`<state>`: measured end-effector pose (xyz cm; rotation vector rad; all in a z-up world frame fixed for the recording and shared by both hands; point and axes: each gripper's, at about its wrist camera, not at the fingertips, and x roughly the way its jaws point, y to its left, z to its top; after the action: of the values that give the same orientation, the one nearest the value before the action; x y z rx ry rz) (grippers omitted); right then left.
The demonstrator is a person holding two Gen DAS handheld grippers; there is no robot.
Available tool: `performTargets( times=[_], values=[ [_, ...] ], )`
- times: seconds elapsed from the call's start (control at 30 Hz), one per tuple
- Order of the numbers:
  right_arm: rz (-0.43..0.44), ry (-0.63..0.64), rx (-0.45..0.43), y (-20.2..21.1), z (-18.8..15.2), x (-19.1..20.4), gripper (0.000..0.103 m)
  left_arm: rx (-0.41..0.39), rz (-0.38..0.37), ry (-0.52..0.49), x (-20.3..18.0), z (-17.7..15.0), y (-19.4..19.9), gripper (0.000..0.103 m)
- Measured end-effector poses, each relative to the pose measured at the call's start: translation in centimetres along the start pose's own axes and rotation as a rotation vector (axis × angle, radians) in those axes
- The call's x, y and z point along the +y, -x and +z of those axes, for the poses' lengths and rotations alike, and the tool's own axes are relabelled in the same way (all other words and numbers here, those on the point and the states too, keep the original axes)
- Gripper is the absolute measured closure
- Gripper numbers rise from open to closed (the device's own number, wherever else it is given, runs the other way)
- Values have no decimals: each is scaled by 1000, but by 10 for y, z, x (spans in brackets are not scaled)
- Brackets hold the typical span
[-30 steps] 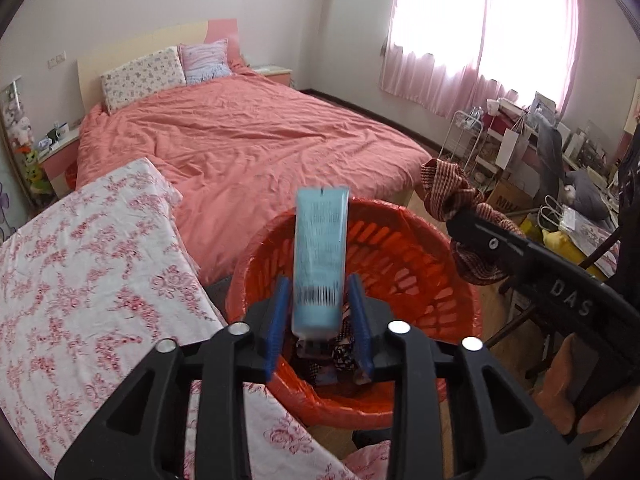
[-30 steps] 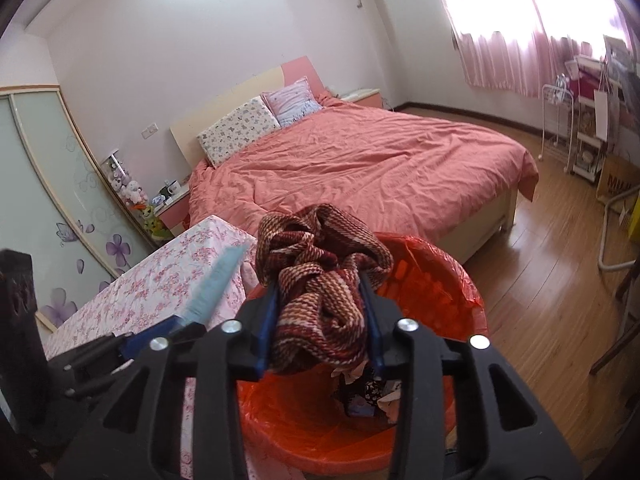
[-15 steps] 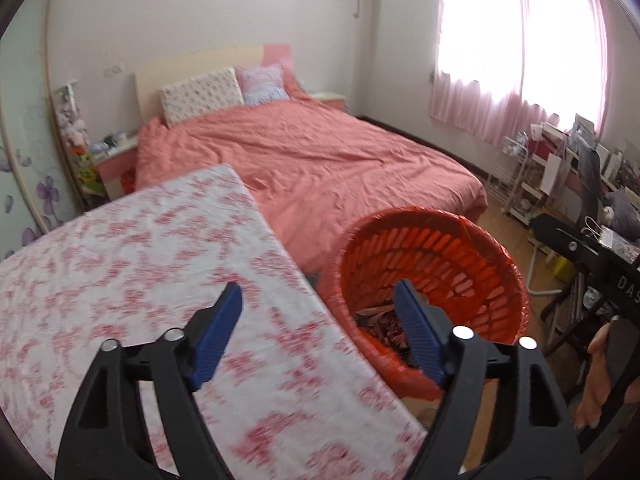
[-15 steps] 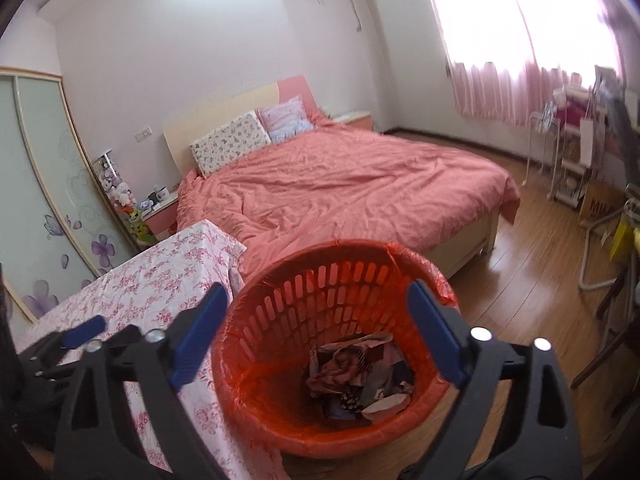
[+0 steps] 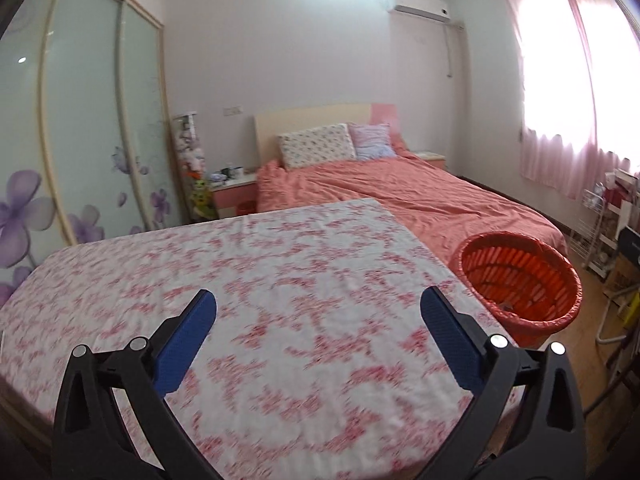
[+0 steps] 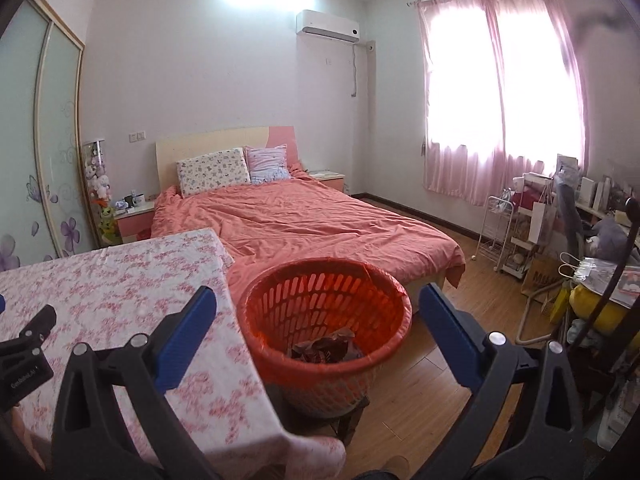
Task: Collect trash
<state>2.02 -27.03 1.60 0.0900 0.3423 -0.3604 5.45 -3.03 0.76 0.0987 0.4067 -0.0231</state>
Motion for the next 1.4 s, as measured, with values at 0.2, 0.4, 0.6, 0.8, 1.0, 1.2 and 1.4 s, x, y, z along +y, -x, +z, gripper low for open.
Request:
performTargets(
  times=[0.2,0.4,0.6,0.8,1.0,1.2,1.4],
  values=[
    [-60,21,-7,40,-28,20,4,-4,74,66,23,-22,28,2],
    [-77,16,65,52,-40,29,4,20,72,94,34,-36,41,2],
    [-51,12,154,49,-44,37,4,62,64,92,32,-43,42,2],
    [-58,-10,194,46,-42,35,4,86,45,94,30,-42,43,2],
    [-65,-28,221,45,-40,30,4,103,34,103,30,-41,44,2],
    [-64,-30,224,46,-39,29,4,109,22,112,31,-39,46,2],
    [-65,-24,218,47,-37,30,4,106,13,112,29,-36,49,2]
  ],
)
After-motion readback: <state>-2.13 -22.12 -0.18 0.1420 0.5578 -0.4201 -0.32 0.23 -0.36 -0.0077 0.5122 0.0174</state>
